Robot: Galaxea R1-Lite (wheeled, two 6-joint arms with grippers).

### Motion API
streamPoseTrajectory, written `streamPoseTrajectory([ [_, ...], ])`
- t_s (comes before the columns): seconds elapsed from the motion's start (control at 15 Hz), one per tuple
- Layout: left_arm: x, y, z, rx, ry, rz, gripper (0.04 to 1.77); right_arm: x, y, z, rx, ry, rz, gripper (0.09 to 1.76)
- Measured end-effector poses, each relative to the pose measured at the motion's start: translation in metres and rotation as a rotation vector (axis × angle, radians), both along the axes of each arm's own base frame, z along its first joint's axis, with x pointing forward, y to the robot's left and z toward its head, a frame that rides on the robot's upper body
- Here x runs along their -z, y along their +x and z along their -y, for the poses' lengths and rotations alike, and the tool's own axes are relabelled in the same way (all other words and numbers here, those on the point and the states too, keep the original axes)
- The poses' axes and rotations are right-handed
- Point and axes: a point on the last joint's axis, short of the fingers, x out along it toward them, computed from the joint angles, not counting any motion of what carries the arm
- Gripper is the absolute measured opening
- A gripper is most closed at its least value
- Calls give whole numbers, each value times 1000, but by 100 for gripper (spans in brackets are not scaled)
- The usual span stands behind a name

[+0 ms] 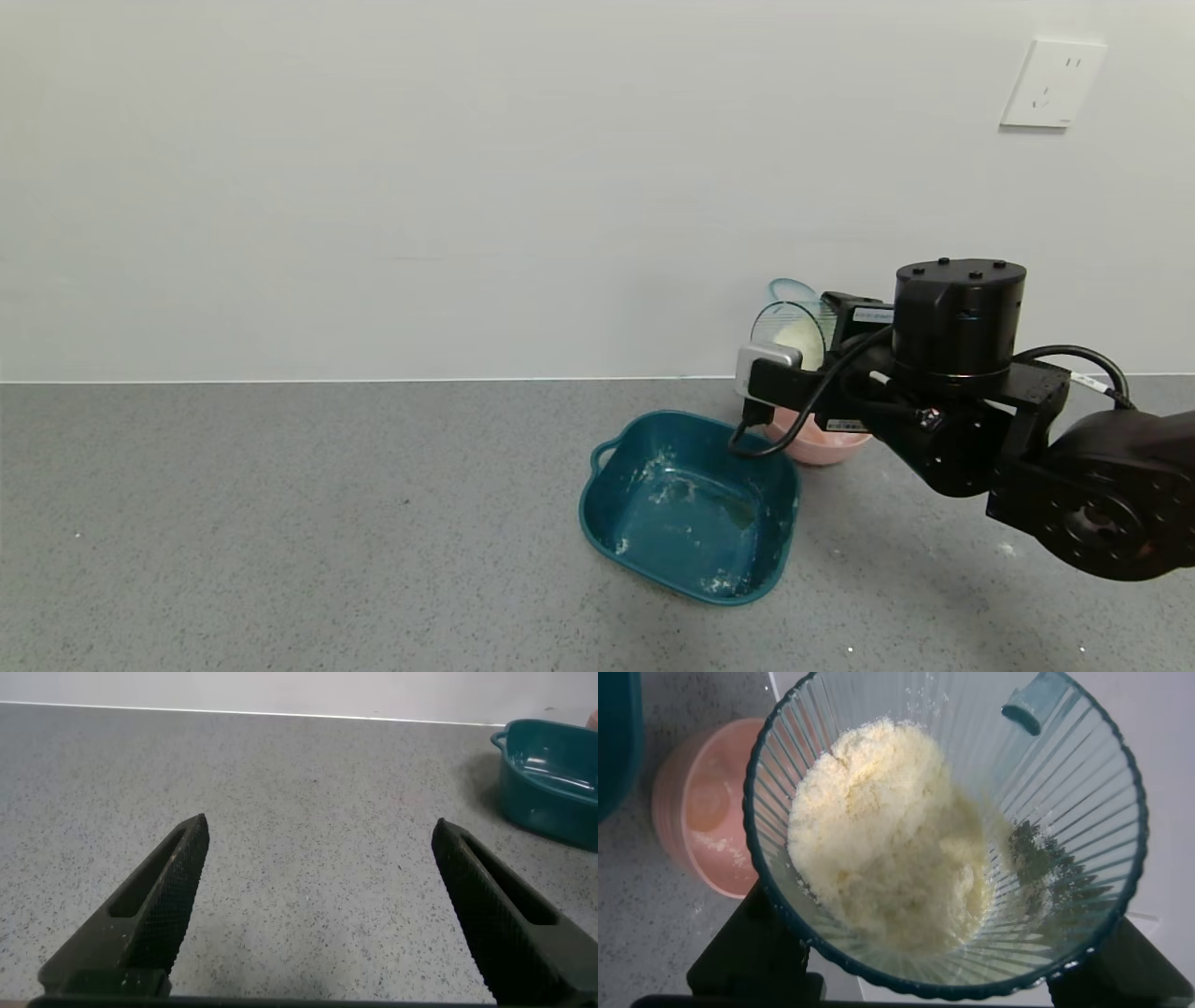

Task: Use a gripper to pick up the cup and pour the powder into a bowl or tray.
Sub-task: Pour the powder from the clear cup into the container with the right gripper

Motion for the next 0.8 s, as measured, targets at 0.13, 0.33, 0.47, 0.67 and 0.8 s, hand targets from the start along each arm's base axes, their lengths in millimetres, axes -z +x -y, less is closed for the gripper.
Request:
streamPoseTrajectory([
  [0.13,0,0,0,0,0,0,172,4,-1,-6,-20,-48,-8,135],
  [0.33,0,0,0,0,0,0,172,8,-4,-13,1,-183,-9,135],
  [0.47,0,0,0,0,0,0,172,9,-5,-20,-19,-230,6,135],
  [0.67,0,0,0,0,0,0,172,11,-5,-30,-49,-304,44,135],
  [0.8,0,0,0,0,0,0,172,13,-5,-37,-71,-358,77,135],
])
